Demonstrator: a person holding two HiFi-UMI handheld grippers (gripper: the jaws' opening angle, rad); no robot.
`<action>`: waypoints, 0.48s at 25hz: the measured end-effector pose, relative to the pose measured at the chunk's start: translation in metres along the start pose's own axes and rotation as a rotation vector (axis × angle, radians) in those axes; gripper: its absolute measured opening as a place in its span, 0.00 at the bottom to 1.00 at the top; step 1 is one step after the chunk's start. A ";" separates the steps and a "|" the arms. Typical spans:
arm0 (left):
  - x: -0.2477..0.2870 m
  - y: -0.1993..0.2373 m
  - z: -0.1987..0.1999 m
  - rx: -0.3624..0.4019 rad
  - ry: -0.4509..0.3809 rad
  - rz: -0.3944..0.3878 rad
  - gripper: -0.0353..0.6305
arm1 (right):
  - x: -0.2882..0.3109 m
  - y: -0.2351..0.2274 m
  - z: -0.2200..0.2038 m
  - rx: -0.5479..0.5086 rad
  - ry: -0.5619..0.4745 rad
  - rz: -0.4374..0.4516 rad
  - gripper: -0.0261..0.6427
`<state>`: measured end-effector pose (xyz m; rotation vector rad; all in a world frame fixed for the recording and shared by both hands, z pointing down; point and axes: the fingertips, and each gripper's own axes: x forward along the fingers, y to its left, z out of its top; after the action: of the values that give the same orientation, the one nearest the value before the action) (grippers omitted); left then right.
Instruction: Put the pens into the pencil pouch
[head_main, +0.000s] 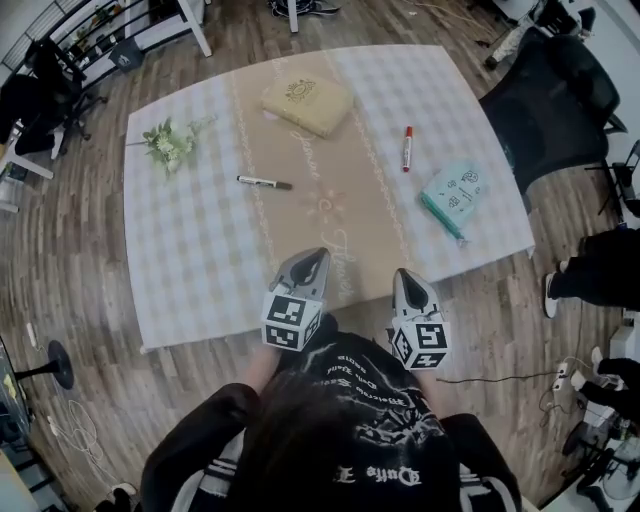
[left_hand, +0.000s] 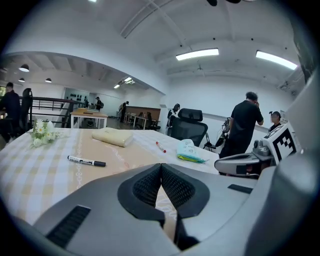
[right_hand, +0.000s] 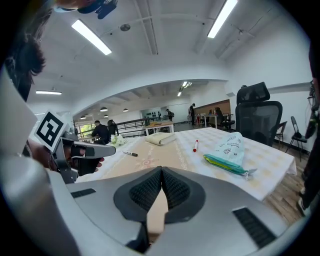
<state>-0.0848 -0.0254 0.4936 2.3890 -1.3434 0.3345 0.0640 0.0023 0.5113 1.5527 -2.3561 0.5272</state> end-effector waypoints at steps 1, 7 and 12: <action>0.003 0.002 0.000 -0.004 0.010 -0.010 0.08 | 0.003 0.000 0.002 0.002 -0.001 -0.008 0.05; 0.019 0.007 0.009 0.000 0.021 -0.095 0.08 | 0.019 -0.005 0.010 0.030 -0.007 -0.063 0.05; 0.028 0.010 0.009 0.000 0.030 -0.124 0.08 | 0.028 -0.019 0.015 0.021 -0.013 -0.129 0.06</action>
<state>-0.0791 -0.0554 0.4980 2.4438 -1.1756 0.3339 0.0701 -0.0344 0.5129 1.7080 -2.2475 0.5147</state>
